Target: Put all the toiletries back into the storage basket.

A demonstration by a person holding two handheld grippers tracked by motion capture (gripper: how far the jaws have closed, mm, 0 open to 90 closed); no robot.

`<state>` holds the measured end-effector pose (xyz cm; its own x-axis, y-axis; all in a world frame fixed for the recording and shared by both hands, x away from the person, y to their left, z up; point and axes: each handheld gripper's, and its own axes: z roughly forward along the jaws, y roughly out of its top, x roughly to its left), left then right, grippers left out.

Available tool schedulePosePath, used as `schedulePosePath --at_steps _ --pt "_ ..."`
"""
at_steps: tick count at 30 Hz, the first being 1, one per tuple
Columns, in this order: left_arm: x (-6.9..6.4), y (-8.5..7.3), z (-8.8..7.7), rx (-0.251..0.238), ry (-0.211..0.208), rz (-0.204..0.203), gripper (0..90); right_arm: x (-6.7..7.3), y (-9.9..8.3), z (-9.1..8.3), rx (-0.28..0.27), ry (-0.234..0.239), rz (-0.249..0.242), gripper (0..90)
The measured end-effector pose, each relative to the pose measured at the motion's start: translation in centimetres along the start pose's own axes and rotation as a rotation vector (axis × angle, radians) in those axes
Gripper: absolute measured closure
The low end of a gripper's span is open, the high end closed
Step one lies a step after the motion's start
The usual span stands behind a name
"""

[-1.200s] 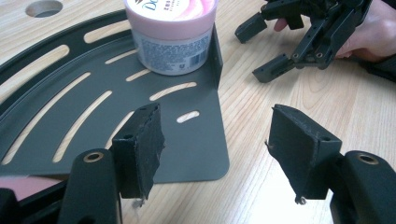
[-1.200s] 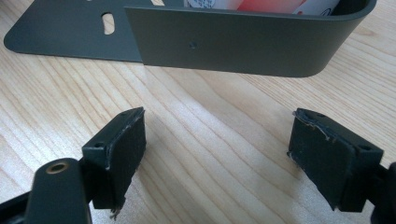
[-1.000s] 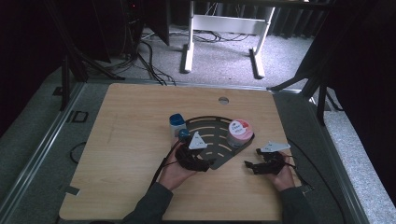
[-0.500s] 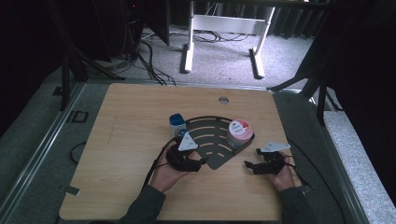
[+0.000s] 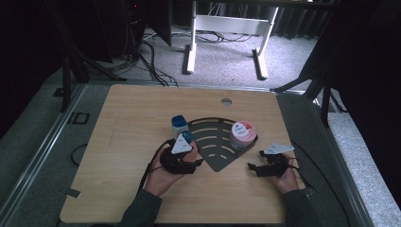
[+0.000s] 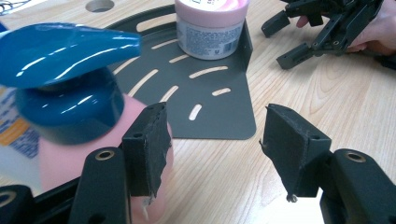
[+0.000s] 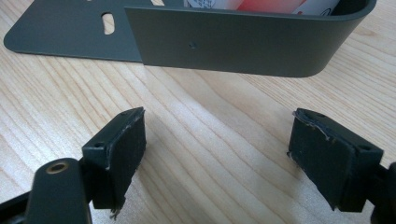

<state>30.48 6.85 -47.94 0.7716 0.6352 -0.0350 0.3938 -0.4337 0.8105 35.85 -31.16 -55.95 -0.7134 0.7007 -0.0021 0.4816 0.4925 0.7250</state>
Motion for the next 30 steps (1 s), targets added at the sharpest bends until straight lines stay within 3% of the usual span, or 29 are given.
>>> schedulePosePath --at_steps 18,23,30 --pt "1.4 -0.9 -2.1 -0.029 0.073 -0.043 40.5 0.0 0.0 0.0 0.0 0.0 0.0 18.5" --pt "1.8 -1.0 -2.2 -0.03 0.111 -0.064 37.2 0.0 0.0 0.0 0.0 0.0 0.0 18.5" --pt "2.4 -0.9 -1.8 -0.028 0.13 -0.086 33.2 0.0 0.0 0.0 0.0 0.0 0.0 18.5"
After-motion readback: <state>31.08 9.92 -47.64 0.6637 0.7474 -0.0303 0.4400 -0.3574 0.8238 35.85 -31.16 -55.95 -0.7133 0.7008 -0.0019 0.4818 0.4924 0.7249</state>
